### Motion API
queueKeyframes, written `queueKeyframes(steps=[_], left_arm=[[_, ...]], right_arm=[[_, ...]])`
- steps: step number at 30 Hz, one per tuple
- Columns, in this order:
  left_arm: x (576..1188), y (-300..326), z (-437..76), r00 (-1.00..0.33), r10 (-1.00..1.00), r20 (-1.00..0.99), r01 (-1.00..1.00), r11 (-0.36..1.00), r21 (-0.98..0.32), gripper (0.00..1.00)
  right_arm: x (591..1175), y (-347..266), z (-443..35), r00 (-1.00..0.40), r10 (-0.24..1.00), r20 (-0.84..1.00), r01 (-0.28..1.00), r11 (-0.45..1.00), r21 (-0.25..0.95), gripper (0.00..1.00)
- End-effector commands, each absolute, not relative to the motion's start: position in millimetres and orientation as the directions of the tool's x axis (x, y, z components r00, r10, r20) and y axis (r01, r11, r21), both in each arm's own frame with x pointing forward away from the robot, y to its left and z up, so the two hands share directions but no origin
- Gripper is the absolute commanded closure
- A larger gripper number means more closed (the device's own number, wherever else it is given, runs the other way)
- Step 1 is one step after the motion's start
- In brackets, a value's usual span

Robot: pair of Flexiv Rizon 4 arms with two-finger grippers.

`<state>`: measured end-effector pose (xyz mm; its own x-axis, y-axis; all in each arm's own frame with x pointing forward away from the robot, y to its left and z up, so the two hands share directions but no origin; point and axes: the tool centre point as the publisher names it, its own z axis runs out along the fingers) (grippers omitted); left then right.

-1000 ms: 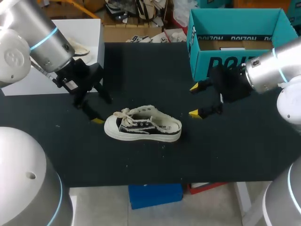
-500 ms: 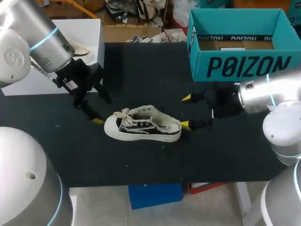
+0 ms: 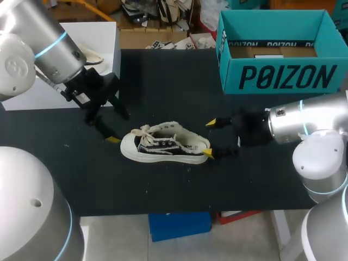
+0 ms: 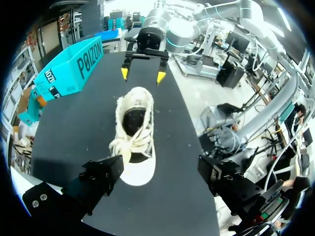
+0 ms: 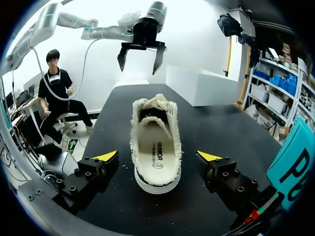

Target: Take the shoe out of the shoebox, open the shoe tongue, remove and reinsert the insole, then place the shoe into the shoebox

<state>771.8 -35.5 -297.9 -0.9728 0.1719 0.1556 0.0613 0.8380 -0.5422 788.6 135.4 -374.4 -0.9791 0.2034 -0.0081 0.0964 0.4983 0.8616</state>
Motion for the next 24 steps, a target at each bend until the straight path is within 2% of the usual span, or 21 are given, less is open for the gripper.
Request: queueKeyframes(steps=[1, 24], left_arm=[[772, -36, -300, -0.973, 0.172, 0.153, 0.063, 0.838, -0.542, 0.00], [772, -36, -300, -0.973, 0.172, 0.153, 0.063, 0.838, -0.542, 0.00]], right_arm=[[794, 145, -385, -0.977, 0.213, -0.008, 0.100, 0.493, 0.864, 0.00], [793, 157, -415, -0.973, 0.230, 0.028, 0.132, 0.448, 0.884, 0.00]])
